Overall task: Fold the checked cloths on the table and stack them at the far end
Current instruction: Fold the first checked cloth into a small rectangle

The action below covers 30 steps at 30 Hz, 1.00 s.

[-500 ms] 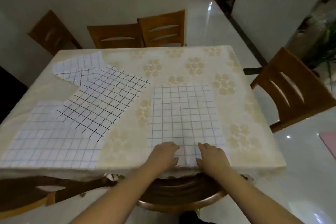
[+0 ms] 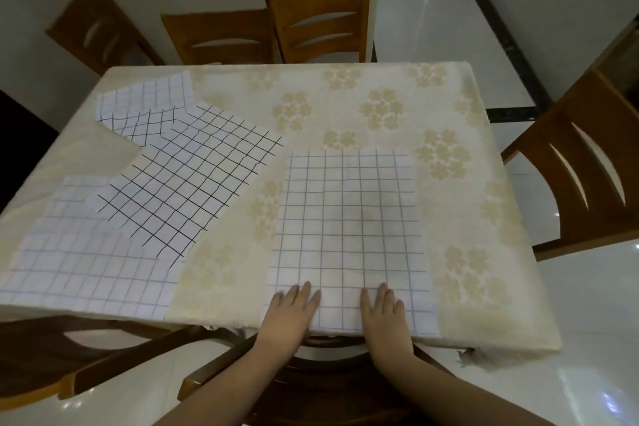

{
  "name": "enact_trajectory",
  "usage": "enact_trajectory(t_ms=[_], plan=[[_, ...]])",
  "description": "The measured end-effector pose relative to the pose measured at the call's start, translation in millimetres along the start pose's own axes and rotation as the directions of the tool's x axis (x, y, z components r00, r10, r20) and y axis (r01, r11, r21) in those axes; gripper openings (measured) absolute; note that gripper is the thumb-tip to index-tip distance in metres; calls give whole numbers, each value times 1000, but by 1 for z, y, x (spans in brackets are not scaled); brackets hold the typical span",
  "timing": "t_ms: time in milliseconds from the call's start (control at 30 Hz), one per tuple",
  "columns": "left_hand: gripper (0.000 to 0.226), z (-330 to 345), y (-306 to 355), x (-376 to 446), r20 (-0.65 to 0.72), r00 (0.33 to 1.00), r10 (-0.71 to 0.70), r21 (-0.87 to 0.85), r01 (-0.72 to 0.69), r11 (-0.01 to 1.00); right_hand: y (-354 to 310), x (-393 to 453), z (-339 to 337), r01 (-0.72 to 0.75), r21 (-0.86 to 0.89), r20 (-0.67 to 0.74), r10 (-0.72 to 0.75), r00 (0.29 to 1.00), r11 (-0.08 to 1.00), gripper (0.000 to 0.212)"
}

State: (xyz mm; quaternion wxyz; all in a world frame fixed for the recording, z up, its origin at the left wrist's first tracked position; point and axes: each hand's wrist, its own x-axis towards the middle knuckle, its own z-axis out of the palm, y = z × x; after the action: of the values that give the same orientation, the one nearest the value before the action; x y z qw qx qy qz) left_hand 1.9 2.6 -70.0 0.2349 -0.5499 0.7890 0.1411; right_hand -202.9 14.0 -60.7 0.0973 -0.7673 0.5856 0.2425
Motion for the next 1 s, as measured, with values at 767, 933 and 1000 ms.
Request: enact_trajectory(t_ms=[767,933,1000], plan=[[6,-22,-84,-64,-593,804,-34,-228,-128,965,-16,-63,-58,-171,166,-296,214,931,971,24],[7,-35,-99,-80,-677,736,-9,-191,-164,968,-28,-72,-72,-260,216,-427,331,842,941,34],[10,-40,-105,-83,-709,705,-20,-198,-173,965,-29,-74,-79,-280,239,-476,364,801,930,32]])
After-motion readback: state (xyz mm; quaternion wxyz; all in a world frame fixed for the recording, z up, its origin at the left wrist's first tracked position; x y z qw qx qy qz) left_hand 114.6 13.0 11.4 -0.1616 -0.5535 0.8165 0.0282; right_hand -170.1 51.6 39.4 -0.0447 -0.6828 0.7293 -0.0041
